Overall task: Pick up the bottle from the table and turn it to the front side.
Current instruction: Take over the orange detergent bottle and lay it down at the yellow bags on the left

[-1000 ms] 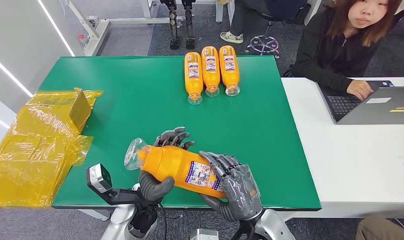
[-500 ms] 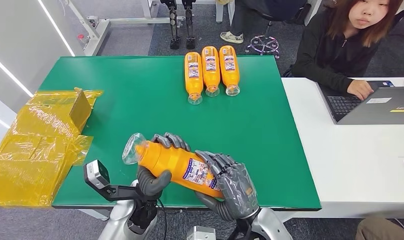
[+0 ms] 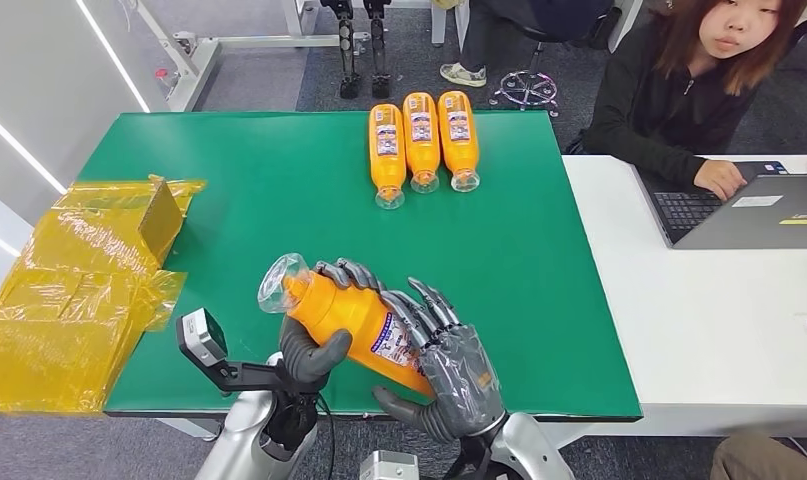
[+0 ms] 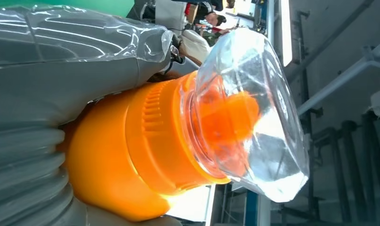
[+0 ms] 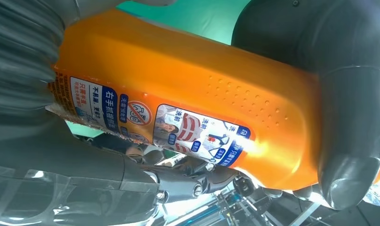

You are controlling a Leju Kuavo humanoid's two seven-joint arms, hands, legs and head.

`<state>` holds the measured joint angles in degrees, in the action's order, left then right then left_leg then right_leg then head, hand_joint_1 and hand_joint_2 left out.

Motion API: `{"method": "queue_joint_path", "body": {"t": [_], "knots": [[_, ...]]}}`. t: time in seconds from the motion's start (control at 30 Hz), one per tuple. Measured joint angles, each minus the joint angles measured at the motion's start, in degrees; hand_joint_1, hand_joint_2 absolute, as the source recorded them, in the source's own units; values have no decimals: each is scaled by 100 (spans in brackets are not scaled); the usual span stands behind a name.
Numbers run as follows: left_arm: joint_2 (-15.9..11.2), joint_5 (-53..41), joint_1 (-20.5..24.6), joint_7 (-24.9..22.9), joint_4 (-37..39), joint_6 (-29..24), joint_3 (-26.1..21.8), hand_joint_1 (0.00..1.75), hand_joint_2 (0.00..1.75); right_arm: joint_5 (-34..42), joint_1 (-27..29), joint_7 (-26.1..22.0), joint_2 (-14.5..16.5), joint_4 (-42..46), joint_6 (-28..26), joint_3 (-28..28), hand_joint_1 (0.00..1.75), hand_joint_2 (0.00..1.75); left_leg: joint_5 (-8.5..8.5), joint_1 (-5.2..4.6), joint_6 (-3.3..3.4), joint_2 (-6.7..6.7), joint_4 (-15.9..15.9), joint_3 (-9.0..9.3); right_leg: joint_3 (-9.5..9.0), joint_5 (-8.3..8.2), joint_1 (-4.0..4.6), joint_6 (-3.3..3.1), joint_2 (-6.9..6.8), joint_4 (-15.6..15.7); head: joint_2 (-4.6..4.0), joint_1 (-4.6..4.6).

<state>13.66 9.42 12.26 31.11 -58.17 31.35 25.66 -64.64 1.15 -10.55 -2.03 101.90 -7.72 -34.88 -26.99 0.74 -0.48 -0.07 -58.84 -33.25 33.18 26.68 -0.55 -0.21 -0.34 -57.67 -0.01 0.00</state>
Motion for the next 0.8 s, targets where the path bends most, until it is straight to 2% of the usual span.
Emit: {"method": "queue_joint_path", "body": {"t": [0.33, 0.43, 0.6, 0.8], "knots": [[49, -15, 198, 62, 245, -123, 34, 175, 175, -174, 14, 94, 111, 9, -6, 44, 0, 175, 0, 0, 0, 0, 0, 0, 0, 0, 0, 0, -1, 0, 1, 0], [46, -242, 338, 128, 377, -431, 74, 175, 175, -227, 17, 144, 134, 8, -12, 92, 0, 175, 0, 0, 0, -1, 0, 0, -1, -1, 0, 0, -1, 0, 1, 0], [-28, -819, 703, 198, 726, -1293, 89, 175, 175, -239, 10, 118, 198, 6, -11, 91, 0, 175, 3, 1, -2, -1, 0, 0, 0, -3, 0, -2, -1, -3, 1, -1], [-226, -1125, 1195, 250, 1141, -1648, -210, 175, 175, -219, -6, 90, 274, 8, 2, 55, 0, 175, 7, 2, -3, -1, 0, 1, 1, -3, 1, -4, -1, -10, 0, -1]]}}
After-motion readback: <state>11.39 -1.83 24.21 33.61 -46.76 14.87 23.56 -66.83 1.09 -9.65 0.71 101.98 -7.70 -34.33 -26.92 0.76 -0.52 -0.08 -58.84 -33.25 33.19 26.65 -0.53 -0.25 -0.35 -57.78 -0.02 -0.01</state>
